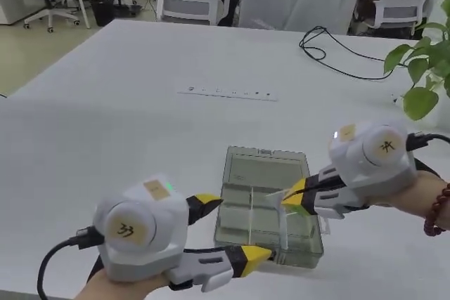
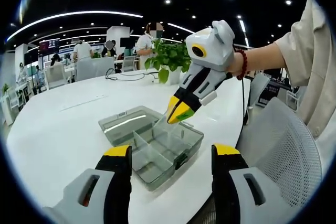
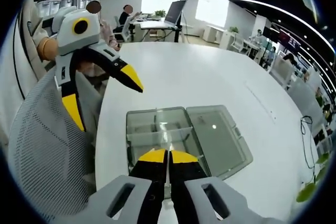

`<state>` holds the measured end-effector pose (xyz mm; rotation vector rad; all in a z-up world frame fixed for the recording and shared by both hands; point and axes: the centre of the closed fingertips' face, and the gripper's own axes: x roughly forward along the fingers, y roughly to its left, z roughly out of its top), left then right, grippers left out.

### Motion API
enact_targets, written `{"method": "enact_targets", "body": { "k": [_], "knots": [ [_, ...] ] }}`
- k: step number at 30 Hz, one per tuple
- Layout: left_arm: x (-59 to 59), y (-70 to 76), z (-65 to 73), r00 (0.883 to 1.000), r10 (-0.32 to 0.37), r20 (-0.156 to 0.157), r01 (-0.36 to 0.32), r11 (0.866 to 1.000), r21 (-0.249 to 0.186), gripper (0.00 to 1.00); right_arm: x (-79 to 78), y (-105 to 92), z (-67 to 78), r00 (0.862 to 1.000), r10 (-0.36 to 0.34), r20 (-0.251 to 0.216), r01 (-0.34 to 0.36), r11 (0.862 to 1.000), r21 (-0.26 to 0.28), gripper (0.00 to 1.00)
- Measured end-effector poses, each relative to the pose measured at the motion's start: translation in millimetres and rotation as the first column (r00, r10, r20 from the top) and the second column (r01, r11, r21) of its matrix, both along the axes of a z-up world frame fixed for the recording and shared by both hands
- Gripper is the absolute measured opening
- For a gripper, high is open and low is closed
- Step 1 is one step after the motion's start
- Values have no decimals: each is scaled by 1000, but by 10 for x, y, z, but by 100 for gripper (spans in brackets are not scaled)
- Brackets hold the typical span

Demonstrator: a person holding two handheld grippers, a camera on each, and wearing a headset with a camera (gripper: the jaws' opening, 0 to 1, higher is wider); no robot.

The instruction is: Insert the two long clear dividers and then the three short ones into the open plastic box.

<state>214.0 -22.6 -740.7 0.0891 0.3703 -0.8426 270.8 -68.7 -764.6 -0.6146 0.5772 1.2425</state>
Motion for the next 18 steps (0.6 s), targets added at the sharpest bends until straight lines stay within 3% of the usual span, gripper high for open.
{"method": "enact_targets", "body": {
  "k": [7, 18],
  "knots": [
    [0, -1, -1, 1000, 1, -1, -1, 1000, 1, 61, 12, 45, -10, 1000, 20, -23, -21, 1000, -19, 2],
    [8, 30, 1, 1000, 15, 4, -15, 1000, 6, 61, -25, 157, -82, 995, 100, -8, -100, 992, -78, 2]
  ]
}}
